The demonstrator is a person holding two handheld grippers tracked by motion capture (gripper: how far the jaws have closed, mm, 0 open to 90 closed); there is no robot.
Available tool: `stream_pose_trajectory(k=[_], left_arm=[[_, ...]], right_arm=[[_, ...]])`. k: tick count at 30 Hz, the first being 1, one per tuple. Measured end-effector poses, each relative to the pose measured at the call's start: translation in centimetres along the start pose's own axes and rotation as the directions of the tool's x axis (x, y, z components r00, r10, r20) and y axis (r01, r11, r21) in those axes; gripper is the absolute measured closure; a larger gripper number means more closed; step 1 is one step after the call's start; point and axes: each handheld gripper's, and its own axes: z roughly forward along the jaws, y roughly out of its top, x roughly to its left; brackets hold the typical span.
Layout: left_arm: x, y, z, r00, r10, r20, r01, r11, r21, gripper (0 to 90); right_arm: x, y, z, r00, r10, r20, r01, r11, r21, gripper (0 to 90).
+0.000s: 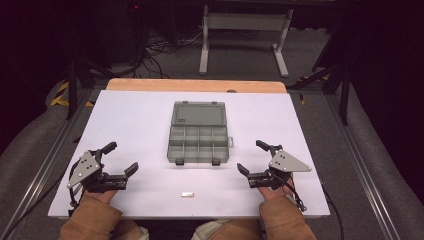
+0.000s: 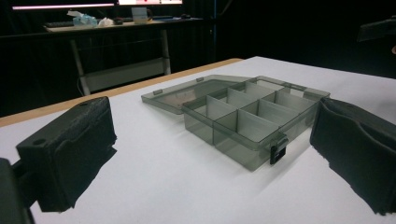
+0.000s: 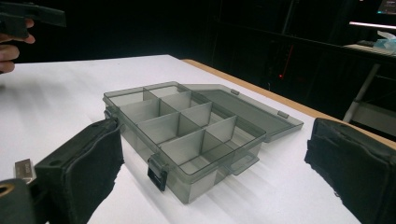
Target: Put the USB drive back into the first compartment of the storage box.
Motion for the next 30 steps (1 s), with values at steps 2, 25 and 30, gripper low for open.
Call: stream_pose_trajectory(k=[2, 25, 30], left_arm=[[0.0, 0.0, 0.0, 1.0, 0.001, 0.001, -0.001, 1.0, 0.002, 0.5], [-0.4, 1.3, 0.8, 0.995, -0.026, 0.096, 0.022, 0.9987, 0.045, 2.3], [-0.7, 2.0, 1.3, 0.9896, -0.049, 0.135, 0.043, 0.998, 0.046, 2.7]], right_arm=[[0.1, 0.1, 0.0, 1.0, -0.006, -0.003, 0.006, 1.0, 0.0, 3.9], [0.0, 0.1, -0.1, 0.9999, 0.0, -0.012, 0.0, 1.0, -0.014, 5.2], [0.0, 0.0, 0.1, 0.9999, -0.002, -0.017, 0.002, 1.0, -0.01, 5.4]])
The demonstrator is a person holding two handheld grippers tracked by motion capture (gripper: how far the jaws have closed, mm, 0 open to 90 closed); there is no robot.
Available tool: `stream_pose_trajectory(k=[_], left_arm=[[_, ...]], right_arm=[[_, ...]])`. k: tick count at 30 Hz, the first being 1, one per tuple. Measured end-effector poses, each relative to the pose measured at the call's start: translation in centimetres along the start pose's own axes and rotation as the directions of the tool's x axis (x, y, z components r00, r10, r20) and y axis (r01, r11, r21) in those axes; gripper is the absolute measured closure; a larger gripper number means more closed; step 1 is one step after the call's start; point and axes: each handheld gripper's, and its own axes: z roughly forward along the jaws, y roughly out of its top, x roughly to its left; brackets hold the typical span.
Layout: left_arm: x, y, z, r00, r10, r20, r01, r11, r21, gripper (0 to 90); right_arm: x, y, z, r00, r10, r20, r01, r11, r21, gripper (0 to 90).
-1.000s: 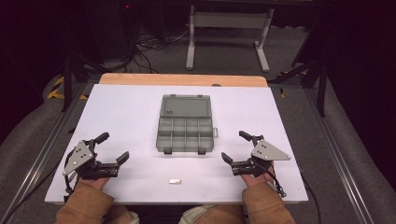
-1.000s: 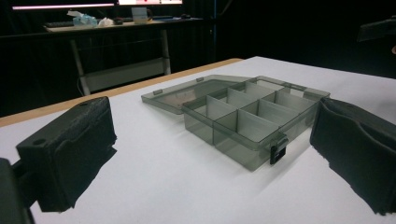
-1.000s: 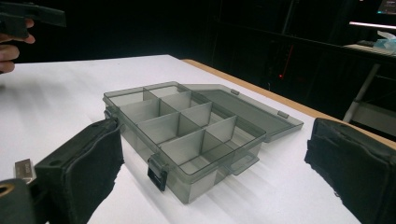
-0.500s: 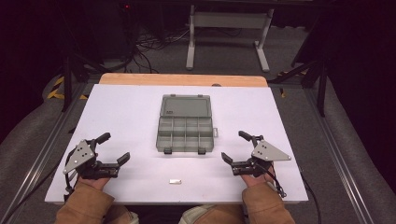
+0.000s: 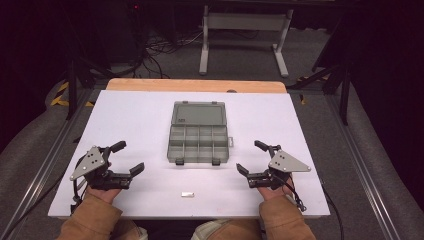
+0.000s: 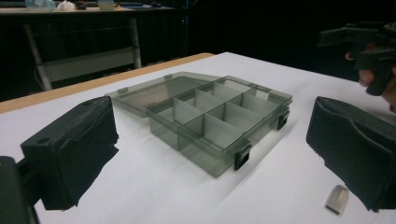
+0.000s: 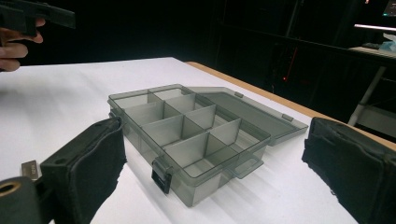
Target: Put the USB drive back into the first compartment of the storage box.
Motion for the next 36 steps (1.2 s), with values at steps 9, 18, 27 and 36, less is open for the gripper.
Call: stream_pose_trajectory(k=[9, 18, 27, 36], left_arm=[[-1.1, 1.6, 1.9, 0.9968, 0.054, 0.06, -0.054, 0.9985, 0.006, 3.9], [-2.3, 2.9, 4.3, 0.987, 0.088, 0.135, -0.09, 0.9958, 0.014, 4.3], [-3.4, 3.7, 6.2, 0.9717, 0.105, 0.212, -0.112, 0.9934, 0.025, 5.4], [-4.3, 4.4, 7.8, 0.9578, 0.104, 0.268, -0.117, 0.9925, 0.034, 5.9]], right_arm=[[0.0, 0.0, 0.0, 1.0, 0.005, -0.005, -0.005, 1.0, -0.002, 5.4], [-0.1, -0.1, 0.0, 0.9998, 0.009, -0.019, -0.009, 1.0, -0.006, 6.0], [-0.1, -0.1, 0.0, 0.9994, 0.014, -0.032, -0.015, 1.0, -0.007, 6.2], [-0.1, -0.3, -0.1, 0.9991, 0.02, -0.037, -0.02, 1.0, -0.008, 6.3]])
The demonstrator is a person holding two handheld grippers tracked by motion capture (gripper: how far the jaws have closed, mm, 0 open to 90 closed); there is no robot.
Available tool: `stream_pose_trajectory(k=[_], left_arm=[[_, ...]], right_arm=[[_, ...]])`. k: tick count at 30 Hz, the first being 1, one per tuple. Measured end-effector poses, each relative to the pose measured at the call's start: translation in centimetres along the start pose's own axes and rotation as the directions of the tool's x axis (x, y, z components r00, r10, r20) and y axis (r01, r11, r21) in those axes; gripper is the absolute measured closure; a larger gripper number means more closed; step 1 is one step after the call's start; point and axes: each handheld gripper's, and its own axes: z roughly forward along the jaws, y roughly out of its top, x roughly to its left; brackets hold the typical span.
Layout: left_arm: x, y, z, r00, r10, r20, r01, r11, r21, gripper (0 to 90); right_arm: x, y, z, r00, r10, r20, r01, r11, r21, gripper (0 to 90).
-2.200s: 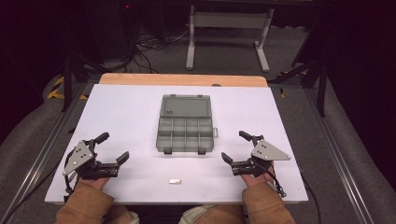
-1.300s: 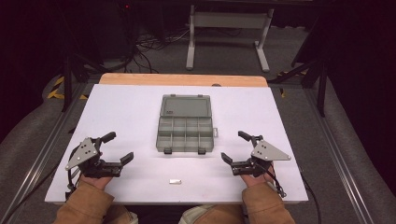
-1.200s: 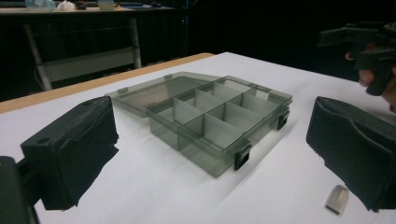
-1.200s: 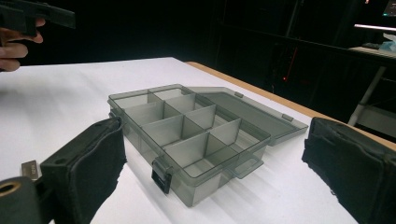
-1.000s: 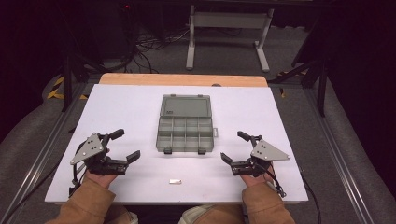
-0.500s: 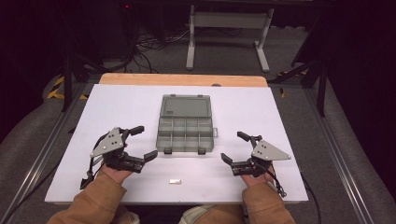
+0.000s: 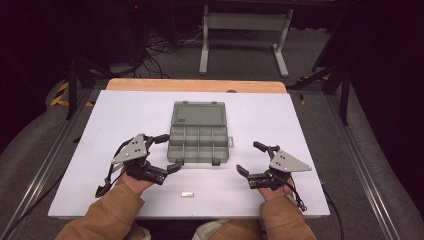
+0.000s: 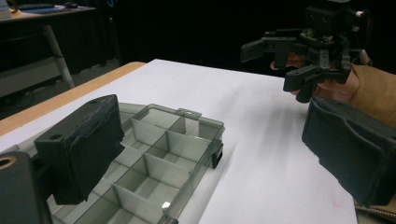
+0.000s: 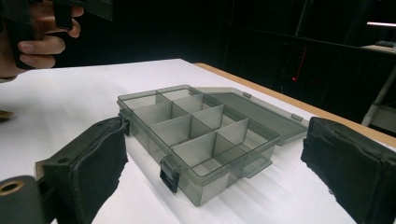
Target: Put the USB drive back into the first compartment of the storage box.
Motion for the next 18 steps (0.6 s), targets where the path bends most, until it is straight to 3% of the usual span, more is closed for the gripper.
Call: stream_pose_trajectory(k=[12, 15, 18], left_arm=[[-0.1, 0.6, 1.6, 0.9983, 0.005, 0.058, -0.006, 0.9998, 0.02, 5.8], [-0.2, 0.7, 1.8, 0.9938, 0.005, 0.111, -0.009, 0.9993, 0.036, 7.9], [-0.3, 0.7, 2.2, 0.9886, 0.013, 0.15, -0.026, 0.9958, 0.088, 8.9]], right_arm=[[0.2, -0.2, -0.5, 0.9999, 0.008, 0.01, -0.008, 1.0, 0.0, 6.3], [0.2, -0.2, -0.5, 0.9999, 0.008, 0.008, -0.008, 1.0, 0.001, 6.3], [0.2, -0.2, -0.4, 0.9999, 0.011, 0.007, -0.011, 1.0, 0.001, 6.2]])
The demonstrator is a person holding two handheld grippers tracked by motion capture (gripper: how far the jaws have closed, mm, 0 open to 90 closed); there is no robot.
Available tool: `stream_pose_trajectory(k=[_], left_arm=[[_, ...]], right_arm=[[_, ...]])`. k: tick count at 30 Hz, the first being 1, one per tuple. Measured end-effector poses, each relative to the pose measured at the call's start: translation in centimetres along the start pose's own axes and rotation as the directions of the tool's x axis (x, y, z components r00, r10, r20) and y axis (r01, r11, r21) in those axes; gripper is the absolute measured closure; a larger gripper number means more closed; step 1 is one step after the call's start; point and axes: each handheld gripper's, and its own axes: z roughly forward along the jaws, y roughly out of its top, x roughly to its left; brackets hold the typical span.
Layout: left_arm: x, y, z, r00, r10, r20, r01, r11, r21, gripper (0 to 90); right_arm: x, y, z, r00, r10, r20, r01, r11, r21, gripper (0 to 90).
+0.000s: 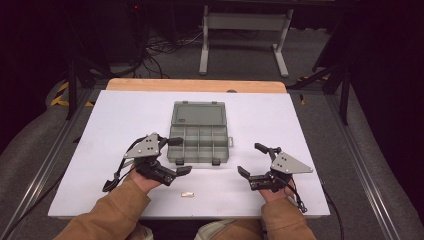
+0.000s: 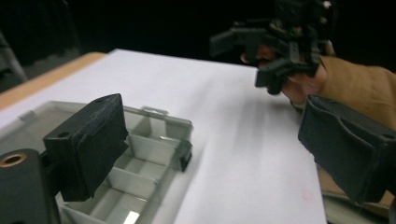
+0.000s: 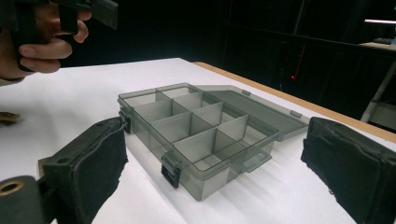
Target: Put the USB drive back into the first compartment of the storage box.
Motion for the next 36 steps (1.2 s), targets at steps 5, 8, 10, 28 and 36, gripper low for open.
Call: stream_pose_trajectory(k=[5, 8, 10, 28, 36], left_arm=[[-0.2, 0.1, 0.9, 0.9969, -0.014, 0.077, 0.007, 0.9957, 0.092, 7.4], [-0.5, 0.3, 1.4, 0.9954, 0.002, 0.095, -0.017, 0.9876, 0.156, 7.4], [-0.7, 0.5, 1.7, 0.9949, 0.019, 0.099, -0.039, 0.9779, 0.205, 7.4], [-1.8, 1.2, 2.9, 0.9853, 0.119, 0.123, -0.164, 0.864, 0.476, 8.0], [-1.9, 1.2, 3.1, 0.9831, 0.128, 0.131, -0.178, 0.8323, 0.525, 8.3]], right_arm=[[0.0, 0.0, 0.1, 1.0, 0.001, -0.002, -0.001, 1.0, 0.005, 6.2], [0.0, -0.1, 0.1, 1.0, 0.002, -0.004, -0.002, 1.0, 0.004, 6.2], [0.0, -0.1, 0.1, 1.0, 0.003, -0.005, -0.003, 1.0, 0.003, 6.2], [0.0, -0.1, 0.2, 1.0, 0.002, -0.009, -0.002, 1.0, 0.015, 6.2], [0.0, -0.1, 0.2, 0.9999, 0.002, -0.011, -0.002, 1.0, 0.017, 6.2]])
